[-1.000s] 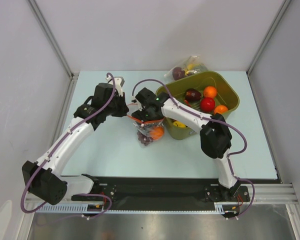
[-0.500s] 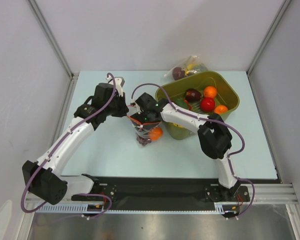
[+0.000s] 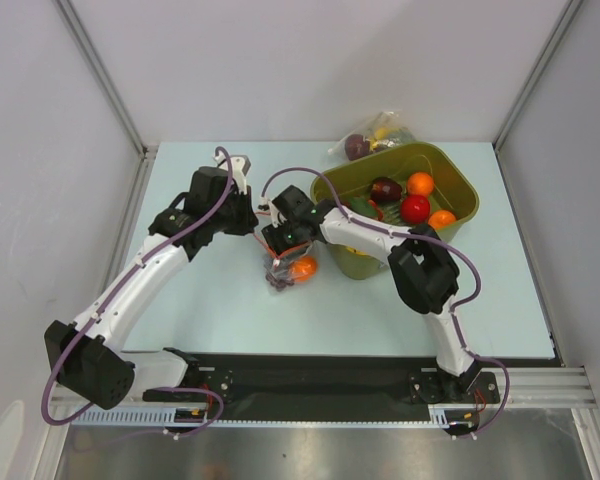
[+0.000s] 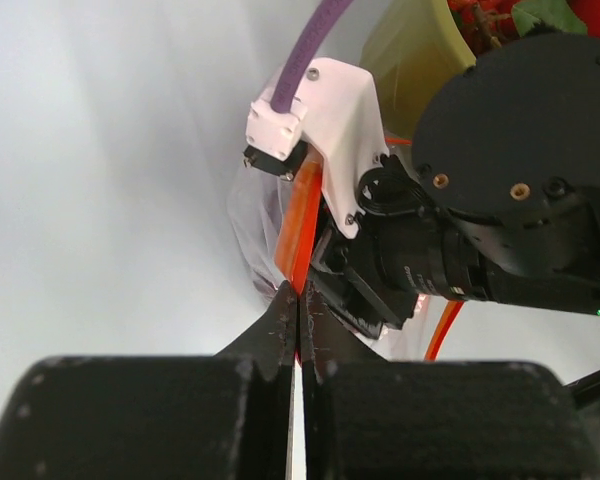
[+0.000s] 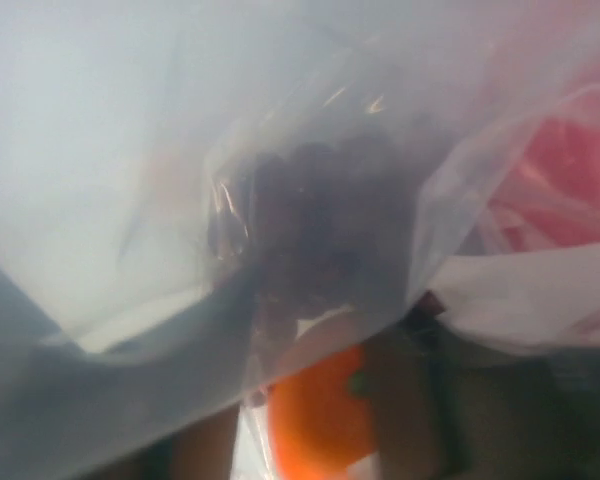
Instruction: Open the zip-top bag and remove the fake food
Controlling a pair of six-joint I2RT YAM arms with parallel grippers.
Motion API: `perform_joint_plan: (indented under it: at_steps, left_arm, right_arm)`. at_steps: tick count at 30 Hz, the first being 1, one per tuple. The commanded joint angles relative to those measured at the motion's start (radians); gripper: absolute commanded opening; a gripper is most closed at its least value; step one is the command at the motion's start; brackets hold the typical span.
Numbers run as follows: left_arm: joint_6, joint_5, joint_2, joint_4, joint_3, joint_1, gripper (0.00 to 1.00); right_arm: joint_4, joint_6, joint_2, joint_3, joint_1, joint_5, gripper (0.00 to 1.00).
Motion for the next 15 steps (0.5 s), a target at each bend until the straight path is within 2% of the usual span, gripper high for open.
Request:
perform_joint_plan:
  at_steps: [1,3,8,12,15]
  left_arm:
    - [-0.002,0.013,-0.013,0.023,0.022,-0.008,0.00]
    - [0.002,0.004,-0.015,0.019,0.021,-0.008,0.00]
    - [0.017,-0.016,-0.022,0.003,0.007,-0.008,0.00]
    - [0.019,-0.026,-0.015,0.014,-0.011,-0.008,0.00]
    - [0.018,-0.027,-0.002,0.017,-0.019,-0.008,0.00]
  right_arm:
    - [-0.003,0.008,0.075,0.001,-0.006,-0.036,0.44]
    - [0.000,0.005,0.069,0.002,-0.006,-0.044,0.36]
    - [0.028,-0.006,0.002,-0.001,-0.001,-0.048,0.24]
    - [0.061,-0.002,-0.069,0.001,0.000,-0.068,0.03]
    - [0.081,0.004,-0.124,0.005,0.000,-0.070,0.00]
